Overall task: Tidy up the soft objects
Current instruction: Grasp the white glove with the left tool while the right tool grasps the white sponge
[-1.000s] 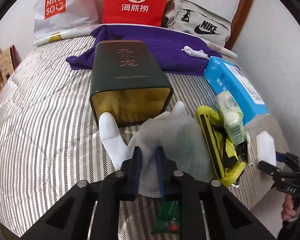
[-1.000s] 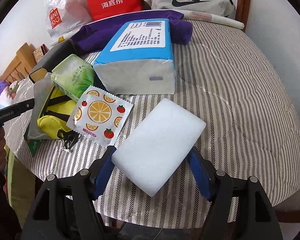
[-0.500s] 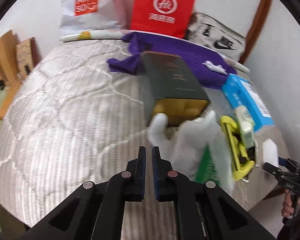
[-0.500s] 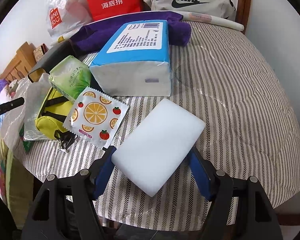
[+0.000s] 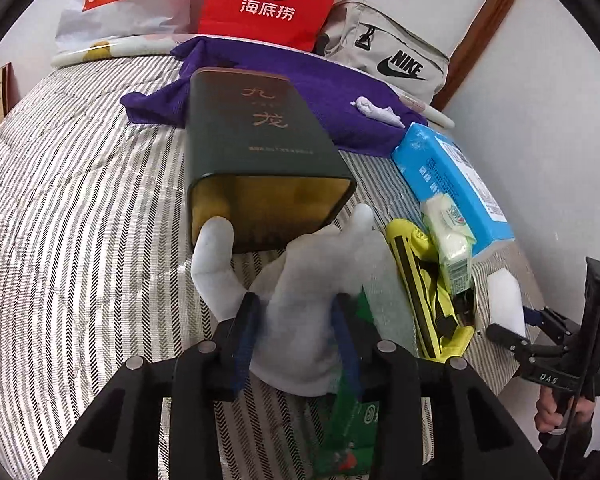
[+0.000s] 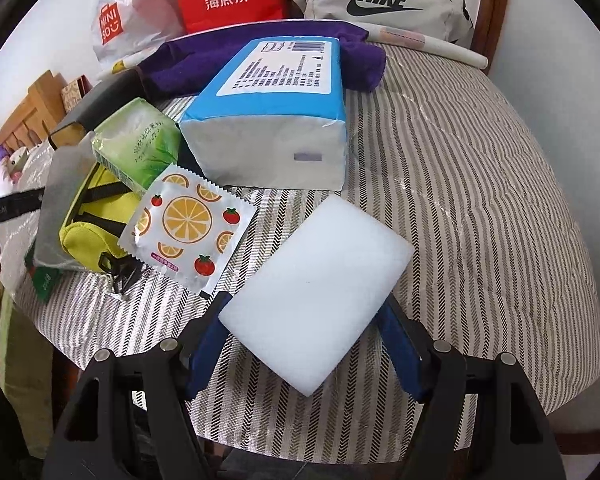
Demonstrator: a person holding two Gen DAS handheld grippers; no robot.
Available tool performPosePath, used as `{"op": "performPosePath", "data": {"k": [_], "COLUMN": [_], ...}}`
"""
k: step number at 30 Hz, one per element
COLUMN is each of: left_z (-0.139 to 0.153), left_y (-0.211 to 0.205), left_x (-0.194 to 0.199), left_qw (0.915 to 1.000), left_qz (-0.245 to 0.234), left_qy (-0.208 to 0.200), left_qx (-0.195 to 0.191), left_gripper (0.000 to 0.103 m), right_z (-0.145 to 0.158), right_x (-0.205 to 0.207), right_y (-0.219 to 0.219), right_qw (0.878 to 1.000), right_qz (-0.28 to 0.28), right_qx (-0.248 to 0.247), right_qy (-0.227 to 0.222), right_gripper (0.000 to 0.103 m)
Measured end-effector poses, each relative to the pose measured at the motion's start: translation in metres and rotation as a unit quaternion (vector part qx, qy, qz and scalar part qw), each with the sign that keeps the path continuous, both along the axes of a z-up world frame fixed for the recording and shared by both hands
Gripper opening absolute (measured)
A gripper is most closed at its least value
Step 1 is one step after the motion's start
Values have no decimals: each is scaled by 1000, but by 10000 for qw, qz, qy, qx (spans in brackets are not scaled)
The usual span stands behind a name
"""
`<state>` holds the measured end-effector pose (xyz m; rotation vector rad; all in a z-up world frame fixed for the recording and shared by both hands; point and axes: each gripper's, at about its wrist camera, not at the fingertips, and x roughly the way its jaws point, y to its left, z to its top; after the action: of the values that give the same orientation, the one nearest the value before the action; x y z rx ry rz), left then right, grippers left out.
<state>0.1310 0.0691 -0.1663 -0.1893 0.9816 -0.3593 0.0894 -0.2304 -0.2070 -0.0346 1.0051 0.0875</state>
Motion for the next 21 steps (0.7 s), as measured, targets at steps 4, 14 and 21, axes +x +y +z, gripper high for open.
{"op": "performPosePath", "data": {"k": [4,14,21], "left_z": [10,65,74], "left_y": [-2,23,51], "left_x": [-8,-32,-44], "left_qw": [9995,9951,9945], "left_qz": [-44,329,575], "left_qy": [-278,-904,-873], "left_qx": [121,239,-30], "left_gripper": [9,8,8], "right_z": [-1,-1,2], "right_x": [1,-1,-3], "right_y": [1,-1,-7], "right_qw": [10000,10000,9999], "right_qz": [-5,1,-29], "right_qx": [-46,-18,81], "right_qy": [0,-9,-53], "right_gripper": [73,73,72]}}
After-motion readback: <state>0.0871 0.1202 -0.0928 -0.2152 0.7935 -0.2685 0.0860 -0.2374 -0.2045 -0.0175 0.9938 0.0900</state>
